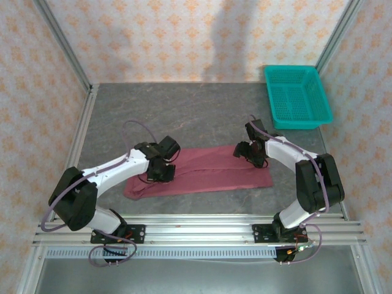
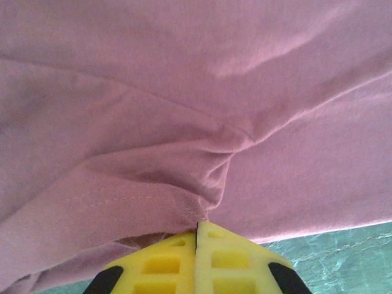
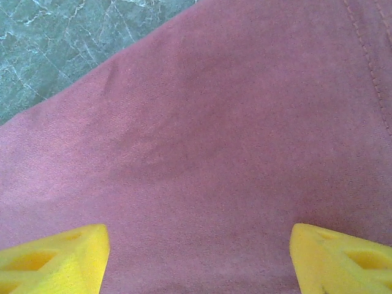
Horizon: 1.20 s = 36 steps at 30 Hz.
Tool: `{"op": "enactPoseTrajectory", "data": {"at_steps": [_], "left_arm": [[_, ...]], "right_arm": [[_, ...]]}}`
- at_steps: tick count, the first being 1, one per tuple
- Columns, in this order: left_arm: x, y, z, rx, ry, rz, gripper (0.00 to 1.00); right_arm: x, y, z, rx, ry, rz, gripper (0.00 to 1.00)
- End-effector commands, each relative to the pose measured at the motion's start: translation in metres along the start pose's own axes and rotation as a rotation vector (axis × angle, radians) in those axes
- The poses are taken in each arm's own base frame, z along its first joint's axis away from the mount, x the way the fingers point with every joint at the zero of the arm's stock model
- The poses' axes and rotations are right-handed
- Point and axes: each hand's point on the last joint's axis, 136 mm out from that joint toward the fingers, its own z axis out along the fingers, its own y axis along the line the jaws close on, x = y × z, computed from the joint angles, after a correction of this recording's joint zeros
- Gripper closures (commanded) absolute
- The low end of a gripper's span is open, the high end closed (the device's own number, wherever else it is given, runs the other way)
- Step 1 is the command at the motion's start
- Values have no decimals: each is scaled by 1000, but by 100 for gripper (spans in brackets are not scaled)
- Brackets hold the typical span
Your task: Fold and stack the t-shirts
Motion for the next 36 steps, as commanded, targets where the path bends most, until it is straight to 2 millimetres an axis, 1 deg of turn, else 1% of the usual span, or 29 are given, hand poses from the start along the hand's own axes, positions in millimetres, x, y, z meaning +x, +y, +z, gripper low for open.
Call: {"op": "enactPoseTrajectory", "data": {"at_steps": [1,8,13,16,18,19,20,22,23,24,25,26,28,30,31,33,36], "left_arm": [[1,-9,-4,33,-22,-46,100],[6,-28,-1,83,-16,-55,100],[12,-38,7,97,12,-44,100],[21,-37,16,84,42,-39,100],[26,-32,19,62,58,-41,98],[28,-30,19,54,64,-40,95],[29,-29,18,56,60,-39,91],[27,-32,9,92,36,-43,70],[26,-36,2,121,24,-38,62],[25,-39,-5,150,7,-33,57],[25,-38,-12,157,-7,-33,54],[24,-35,-20,159,-29,-31,50],[20,-21,-35,138,-75,-62,45],[14,0,-49,114,-129,-150,38],[11,12,-52,98,-149,-207,36],[3,37,-50,62,-180,-344,34],[-9,61,-36,44,-169,-501,35]], "right_arm": [[1,-3,0,12,-14,2,23],[4,-5,1,14,-11,4,23],[5,-6,2,14,-10,6,23],[5,-7,2,16,-8,7,23],[5,-6,2,15,-9,4,23],[5,-6,1,15,-8,5,23],[4,-6,1,14,-9,2,23],[4,-6,0,19,-11,0,23],[4,-6,0,20,-12,-2,23],[3,-6,-1,21,-12,-5,23],[3,-6,-1,24,-11,-7,23],[3,-7,-2,27,-13,-9,23],[2,-7,-3,31,-16,-13,23],[1,-6,-4,30,-17,-16,23],[1,-6,-4,30,-18,-16,23],[1,-5,-3,26,-17,-13,23],[0,1,-3,-4,-16,-16,23]]}}
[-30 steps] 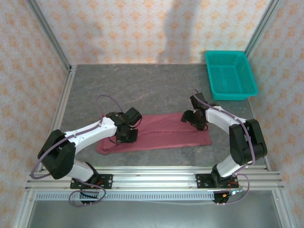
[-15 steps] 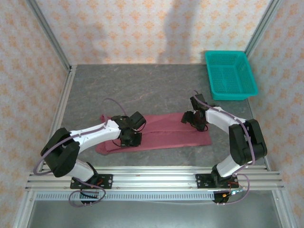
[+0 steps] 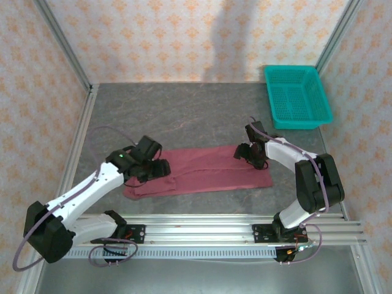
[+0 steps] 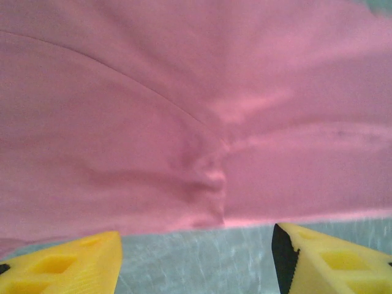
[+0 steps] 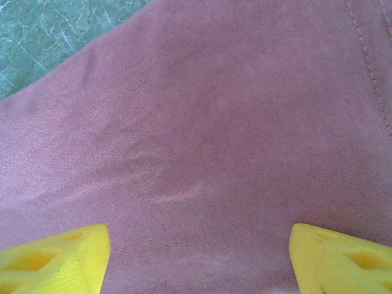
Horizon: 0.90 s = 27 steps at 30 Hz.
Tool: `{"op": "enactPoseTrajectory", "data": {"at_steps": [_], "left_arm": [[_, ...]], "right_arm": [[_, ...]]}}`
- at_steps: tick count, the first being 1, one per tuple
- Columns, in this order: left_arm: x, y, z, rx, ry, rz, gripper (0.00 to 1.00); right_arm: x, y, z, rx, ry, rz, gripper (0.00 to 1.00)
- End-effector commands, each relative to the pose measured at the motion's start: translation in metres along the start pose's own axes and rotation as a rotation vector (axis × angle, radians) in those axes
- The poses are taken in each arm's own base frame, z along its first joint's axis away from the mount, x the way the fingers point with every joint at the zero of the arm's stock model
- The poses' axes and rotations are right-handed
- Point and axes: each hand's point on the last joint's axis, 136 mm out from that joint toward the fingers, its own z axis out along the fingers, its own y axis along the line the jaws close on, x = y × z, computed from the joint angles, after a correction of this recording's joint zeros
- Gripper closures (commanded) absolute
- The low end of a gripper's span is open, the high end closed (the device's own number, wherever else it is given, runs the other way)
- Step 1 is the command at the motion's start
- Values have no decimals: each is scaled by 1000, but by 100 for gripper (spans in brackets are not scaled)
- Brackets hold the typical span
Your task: Fold and stack the t-shirts
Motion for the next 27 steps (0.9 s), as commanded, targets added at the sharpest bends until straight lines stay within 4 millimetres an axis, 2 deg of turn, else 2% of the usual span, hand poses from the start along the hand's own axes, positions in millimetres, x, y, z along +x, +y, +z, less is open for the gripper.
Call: {"op": "enactPoseTrajectory", "data": {"at_steps": [1,4,6,11,15,17,19,23,25,27], "left_arm": [[-10,37,19,-120,-4,-159,36],[-22,47,36,-178,-12,-182,39],[-17,71,46,-285,27,-206,45],[5,130,58,-475,85,-245,48],[13,153,60,-539,109,-251,47],[15,160,61,-570,121,-239,47],[12,162,60,-577,119,-233,47],[-7,142,50,-486,61,-229,45],[-21,130,35,-441,15,-228,43],[-38,114,11,-383,-43,-234,39]], "right_arm": [[-5,8,-8,-28,-24,-17,22],[-4,13,-4,-53,-9,-20,22],[-2,12,-1,-37,14,-19,22],[7,-21,9,131,47,-9,23],[13,-50,18,300,87,11,24],[15,-56,20,349,104,12,25],[13,-60,18,377,95,17,25],[7,-53,8,345,66,15,25],[2,-41,-1,277,36,19,24],[-6,-19,-19,159,-6,15,24]]}}
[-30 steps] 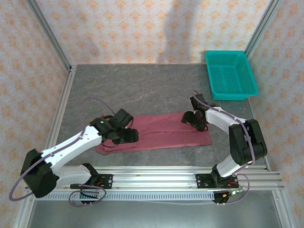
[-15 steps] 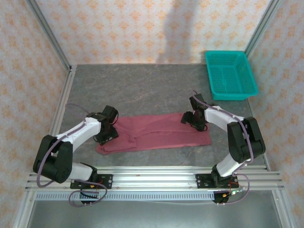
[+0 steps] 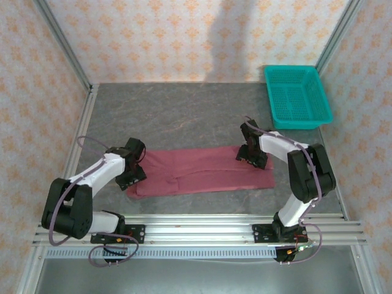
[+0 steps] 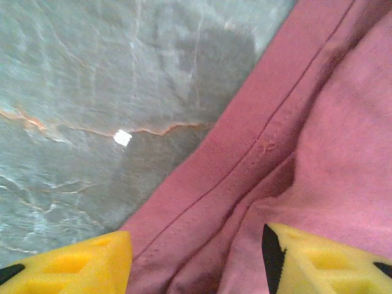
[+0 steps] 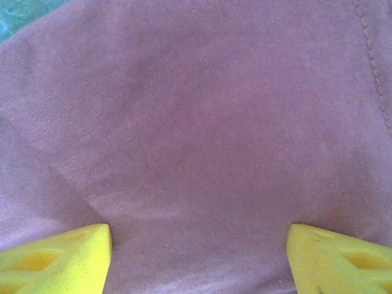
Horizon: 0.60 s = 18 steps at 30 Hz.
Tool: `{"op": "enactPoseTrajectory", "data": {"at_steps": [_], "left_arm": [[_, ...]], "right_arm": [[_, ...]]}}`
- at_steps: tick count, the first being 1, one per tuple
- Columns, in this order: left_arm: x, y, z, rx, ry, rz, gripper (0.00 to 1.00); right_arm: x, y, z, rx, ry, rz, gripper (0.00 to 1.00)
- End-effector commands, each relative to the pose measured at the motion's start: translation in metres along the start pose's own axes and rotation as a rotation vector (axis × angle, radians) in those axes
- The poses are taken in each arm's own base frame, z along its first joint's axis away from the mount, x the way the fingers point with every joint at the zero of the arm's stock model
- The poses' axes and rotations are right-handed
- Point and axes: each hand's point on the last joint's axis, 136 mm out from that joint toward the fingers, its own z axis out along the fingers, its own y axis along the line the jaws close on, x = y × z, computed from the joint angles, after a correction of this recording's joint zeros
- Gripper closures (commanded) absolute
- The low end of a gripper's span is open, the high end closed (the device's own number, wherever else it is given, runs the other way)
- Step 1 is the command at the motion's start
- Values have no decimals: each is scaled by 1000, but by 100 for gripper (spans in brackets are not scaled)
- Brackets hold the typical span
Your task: Fold and stack the t-shirts
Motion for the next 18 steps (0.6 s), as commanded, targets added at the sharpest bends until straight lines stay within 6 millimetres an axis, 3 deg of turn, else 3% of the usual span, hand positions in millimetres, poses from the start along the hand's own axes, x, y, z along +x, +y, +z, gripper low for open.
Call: {"op": "enactPoseTrajectory", "data": {"at_steps": [1,5,8,10,13,18], "left_arm": [[-30,-5,-54,63,-129,-14,38],[-45,-18,-107,173,-194,-31,34],[-47,-29,-116,208,-174,-16,32],[-44,-35,-105,199,-129,-3,34],[-40,-45,-82,165,-74,17,40],[-35,-75,-43,110,-1,79,66]], "right_arm": [[-8,5,-37,-85,-72,5,23],[-22,25,-99,-249,-199,-42,18],[-23,24,-119,-260,-215,-74,16],[-19,17,-113,-189,-158,-85,18],[-12,9,-85,-89,-56,-86,29],[-1,3,-35,-18,25,-40,60]]}}
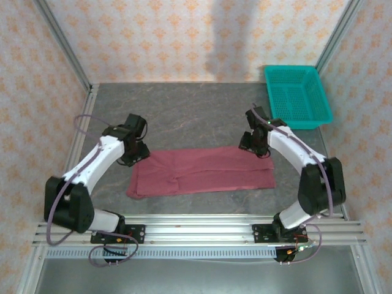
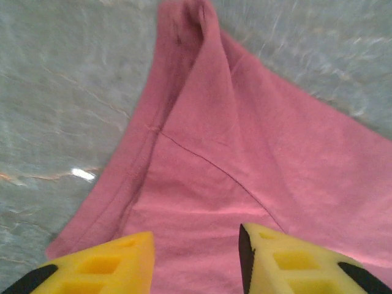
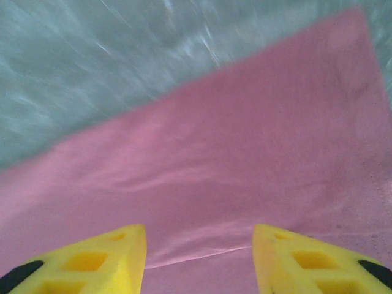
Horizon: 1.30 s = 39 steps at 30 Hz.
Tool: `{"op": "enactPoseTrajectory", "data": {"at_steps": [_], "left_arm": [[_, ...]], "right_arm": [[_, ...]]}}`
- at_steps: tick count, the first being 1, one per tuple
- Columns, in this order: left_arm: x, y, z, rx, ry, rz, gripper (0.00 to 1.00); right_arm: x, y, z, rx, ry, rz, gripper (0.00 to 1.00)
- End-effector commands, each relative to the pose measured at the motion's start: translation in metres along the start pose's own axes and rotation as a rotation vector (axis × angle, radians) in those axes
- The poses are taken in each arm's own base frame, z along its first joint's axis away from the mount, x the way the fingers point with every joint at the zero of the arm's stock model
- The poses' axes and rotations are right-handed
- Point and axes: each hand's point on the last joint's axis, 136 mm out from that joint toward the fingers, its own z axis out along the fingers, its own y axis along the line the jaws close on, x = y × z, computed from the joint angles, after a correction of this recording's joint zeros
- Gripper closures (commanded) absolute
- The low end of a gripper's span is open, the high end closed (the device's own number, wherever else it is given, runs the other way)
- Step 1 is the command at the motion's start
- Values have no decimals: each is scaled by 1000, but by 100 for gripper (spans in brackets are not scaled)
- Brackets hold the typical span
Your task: Fold and stack the t-shirts
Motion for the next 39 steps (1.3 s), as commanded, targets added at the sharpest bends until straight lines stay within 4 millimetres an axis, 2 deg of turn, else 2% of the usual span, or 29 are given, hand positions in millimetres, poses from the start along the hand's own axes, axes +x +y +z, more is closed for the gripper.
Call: {"op": "enactPoseTrajectory", "data": {"at_steps": [1,4,7,11,16,22,26,30,35,39], "left_arm": [[7,-11,25,-46,52,37,69],[6,-11,54,-114,80,51,75],[-1,-13,77,-178,100,87,77],[-24,-28,105,-232,113,125,78],[-73,-69,128,-238,101,169,79],[-145,-131,149,-161,67,231,80],[-184,-172,160,-11,18,215,79],[-212,-195,173,137,-35,171,79],[-244,-196,192,269,-50,94,79],[-259,-196,200,331,-67,68,80]], "right_arm": [[20,-22,25,108,85,22,63],[26,-24,42,133,114,20,68],[35,-27,55,162,154,15,69],[47,-24,65,181,194,5,70],[61,-10,68,149,233,16,70],[82,12,69,105,296,51,67],[101,40,71,59,326,94,66],[123,77,78,-6,361,191,64],[153,131,89,-109,342,375,66],[175,171,93,-183,309,489,67]]}}
